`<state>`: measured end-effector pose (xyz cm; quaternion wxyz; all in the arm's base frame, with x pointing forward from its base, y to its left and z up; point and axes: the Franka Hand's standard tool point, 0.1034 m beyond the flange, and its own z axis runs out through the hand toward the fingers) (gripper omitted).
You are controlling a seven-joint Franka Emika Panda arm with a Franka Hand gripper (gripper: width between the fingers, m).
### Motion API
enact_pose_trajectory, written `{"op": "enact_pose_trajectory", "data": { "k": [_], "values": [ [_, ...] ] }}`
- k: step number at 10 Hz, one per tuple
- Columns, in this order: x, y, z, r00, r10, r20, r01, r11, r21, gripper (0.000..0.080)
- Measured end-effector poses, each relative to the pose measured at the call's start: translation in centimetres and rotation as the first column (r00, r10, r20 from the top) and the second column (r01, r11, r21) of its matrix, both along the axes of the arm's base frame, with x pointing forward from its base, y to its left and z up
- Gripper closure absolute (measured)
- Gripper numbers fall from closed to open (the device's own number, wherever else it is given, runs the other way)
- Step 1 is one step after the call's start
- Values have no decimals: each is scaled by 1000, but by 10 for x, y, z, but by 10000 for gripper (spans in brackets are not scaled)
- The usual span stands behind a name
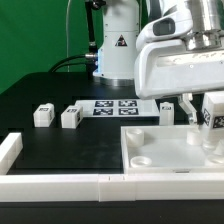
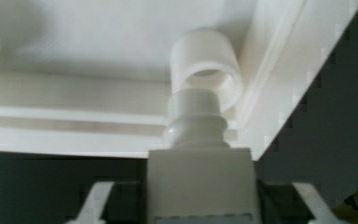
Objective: Assemble one leg
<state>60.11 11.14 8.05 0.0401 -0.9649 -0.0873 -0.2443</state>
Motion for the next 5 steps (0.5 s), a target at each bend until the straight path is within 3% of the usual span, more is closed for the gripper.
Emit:
{"op": "enact_pose_trajectory", "data": {
  "k": [4, 5],
  "values": [
    [-1, 0, -3, 1000, 1, -3, -1, 1000, -1, 508],
    [-2, -3, -10, 1000, -4, 1, 4, 1000, -3, 508]
  ]
}}
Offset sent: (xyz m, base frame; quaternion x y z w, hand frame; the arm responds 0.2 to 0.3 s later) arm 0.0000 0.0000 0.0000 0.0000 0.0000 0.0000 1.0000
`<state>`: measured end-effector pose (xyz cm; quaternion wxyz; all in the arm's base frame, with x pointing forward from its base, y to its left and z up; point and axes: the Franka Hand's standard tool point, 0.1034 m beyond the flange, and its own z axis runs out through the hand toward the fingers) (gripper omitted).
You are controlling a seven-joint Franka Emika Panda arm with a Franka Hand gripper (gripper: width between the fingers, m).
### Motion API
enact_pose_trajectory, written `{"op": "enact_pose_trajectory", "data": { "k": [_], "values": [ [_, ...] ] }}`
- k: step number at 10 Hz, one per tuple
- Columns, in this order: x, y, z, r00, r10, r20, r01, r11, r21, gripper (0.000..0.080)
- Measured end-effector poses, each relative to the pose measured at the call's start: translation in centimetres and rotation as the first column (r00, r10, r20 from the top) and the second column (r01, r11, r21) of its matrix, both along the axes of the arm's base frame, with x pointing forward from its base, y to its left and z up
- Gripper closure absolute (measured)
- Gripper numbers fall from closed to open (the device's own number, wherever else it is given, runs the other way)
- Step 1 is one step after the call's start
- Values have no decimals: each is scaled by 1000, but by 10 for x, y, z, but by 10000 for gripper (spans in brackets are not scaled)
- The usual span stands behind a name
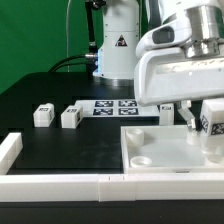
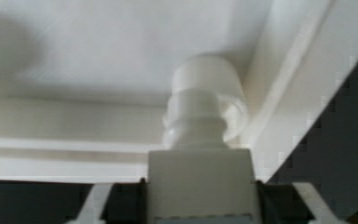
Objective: Assemble one leg
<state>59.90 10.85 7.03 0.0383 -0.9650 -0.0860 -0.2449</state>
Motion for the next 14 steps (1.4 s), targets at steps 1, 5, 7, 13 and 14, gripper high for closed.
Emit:
{"op": "enact_pose_trajectory", "data": {
  "k": [1, 5, 7, 13, 14],
  "values": [
    [3, 0, -1, 1000, -4, 25, 4, 1000, 1, 508],
    [3, 6, -2, 999, 4, 33, -4, 1000, 1, 508],
    [0, 8, -2, 999, 7, 40, -7, 1000, 1, 508],
    [2, 8, -3, 997, 20, 74, -20, 1000, -9, 508],
    [2, 9, -4, 997, 23, 72, -22, 1000, -10, 508]
  ]
}}
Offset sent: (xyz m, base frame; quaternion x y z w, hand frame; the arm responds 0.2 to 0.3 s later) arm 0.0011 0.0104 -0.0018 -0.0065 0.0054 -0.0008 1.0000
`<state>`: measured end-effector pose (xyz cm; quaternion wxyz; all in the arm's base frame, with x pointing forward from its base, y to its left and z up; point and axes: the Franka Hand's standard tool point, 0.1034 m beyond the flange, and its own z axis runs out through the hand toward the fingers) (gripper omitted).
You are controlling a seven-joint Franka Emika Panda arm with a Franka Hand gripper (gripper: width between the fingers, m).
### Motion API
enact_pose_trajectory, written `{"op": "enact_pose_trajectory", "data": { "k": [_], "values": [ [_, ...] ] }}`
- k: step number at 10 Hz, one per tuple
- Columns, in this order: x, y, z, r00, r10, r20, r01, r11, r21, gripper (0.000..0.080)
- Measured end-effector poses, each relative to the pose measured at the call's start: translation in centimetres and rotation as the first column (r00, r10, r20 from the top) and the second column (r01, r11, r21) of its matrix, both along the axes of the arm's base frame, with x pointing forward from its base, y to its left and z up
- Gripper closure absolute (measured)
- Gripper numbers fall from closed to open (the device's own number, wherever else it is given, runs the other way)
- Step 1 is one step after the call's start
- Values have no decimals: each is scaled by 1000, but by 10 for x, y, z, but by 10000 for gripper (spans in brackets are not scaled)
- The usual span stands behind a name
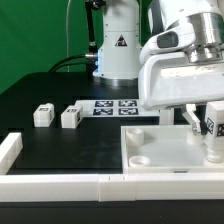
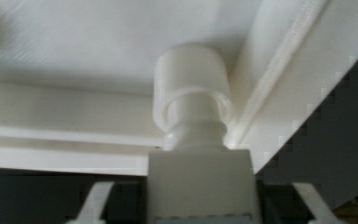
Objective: Assemble one leg
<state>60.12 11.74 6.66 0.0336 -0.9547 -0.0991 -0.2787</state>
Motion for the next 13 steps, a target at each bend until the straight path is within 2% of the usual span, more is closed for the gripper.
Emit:
{"op": "enact_pose_trajectory", "data": {
  "k": [3, 6, 10, 11, 12, 13],
  "values": [
    [-2, -3, -6, 1000, 7, -9, -7, 1000, -7, 508],
    [-6, -10, -17, 1000, 4, -19, -4, 1000, -15, 508],
    [-6, -11, -19, 1000, 2, -24, -2, 1000, -15, 508],
    [-6, -11, -19, 1000, 2, -24, -2, 1000, -15, 334],
    [-6, -11, -19, 1000, 2, -24, -2, 1000, -15, 215],
    [-6, -11, -19, 1000, 2, -25, -2, 1000, -15, 215]
  ]
}}
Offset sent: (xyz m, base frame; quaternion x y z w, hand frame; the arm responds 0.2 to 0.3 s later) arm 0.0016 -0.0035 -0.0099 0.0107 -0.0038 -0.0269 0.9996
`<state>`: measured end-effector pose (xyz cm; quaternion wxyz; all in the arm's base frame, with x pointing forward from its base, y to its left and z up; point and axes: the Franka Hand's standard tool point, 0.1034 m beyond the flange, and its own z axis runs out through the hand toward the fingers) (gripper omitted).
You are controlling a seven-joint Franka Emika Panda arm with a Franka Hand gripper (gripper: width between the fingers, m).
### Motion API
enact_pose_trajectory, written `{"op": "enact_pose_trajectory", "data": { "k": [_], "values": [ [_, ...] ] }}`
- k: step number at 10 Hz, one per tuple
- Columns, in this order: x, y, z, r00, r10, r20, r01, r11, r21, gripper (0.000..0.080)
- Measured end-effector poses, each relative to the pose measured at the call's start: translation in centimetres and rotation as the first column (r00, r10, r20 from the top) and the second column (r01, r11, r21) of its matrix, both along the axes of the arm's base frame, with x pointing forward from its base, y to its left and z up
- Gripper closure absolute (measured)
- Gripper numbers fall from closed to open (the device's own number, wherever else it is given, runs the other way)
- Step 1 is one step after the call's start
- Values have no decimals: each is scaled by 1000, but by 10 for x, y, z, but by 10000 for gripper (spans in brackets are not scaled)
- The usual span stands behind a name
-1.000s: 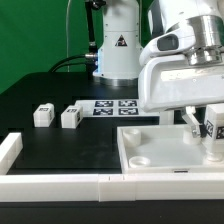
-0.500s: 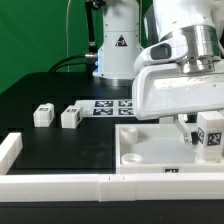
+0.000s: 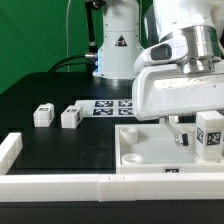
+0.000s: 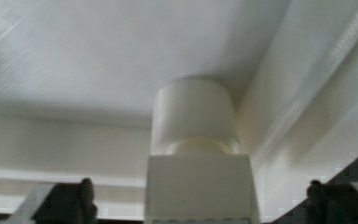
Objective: Assemble one leg
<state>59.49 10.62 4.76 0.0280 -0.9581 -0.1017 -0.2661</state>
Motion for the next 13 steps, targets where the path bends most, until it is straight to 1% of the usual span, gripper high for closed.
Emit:
{"op": "enact_pose_trajectory", "data": {
  "k": [1, 4, 6, 8, 9, 10, 11, 12, 13],
  "values": [
    [0, 0, 0, 1000, 0, 0, 0, 1000, 0, 161],
    [0, -1, 1, 1000, -2, -3, 2, 1000, 0, 153],
    [6, -5, 18, 1000, -5, 10, 6, 1000, -2, 151],
    [11, -2, 34, 1000, 2, 3, -2, 1000, 1, 151],
    [11, 0, 37, 1000, 5, -9, -5, 1000, 3, 151],
    [10, 2, 35, 999, 11, -40, -11, 1000, 4, 151],
    [10, 1, 35, 999, 9, -36, -9, 1000, 4, 151],
    [7, 5, 31, 995, 19, -95, -19, 1000, 7, 151],
    [6, 7, 28, 981, 13, -195, -9, 1000, 17, 151]
  ]
}}
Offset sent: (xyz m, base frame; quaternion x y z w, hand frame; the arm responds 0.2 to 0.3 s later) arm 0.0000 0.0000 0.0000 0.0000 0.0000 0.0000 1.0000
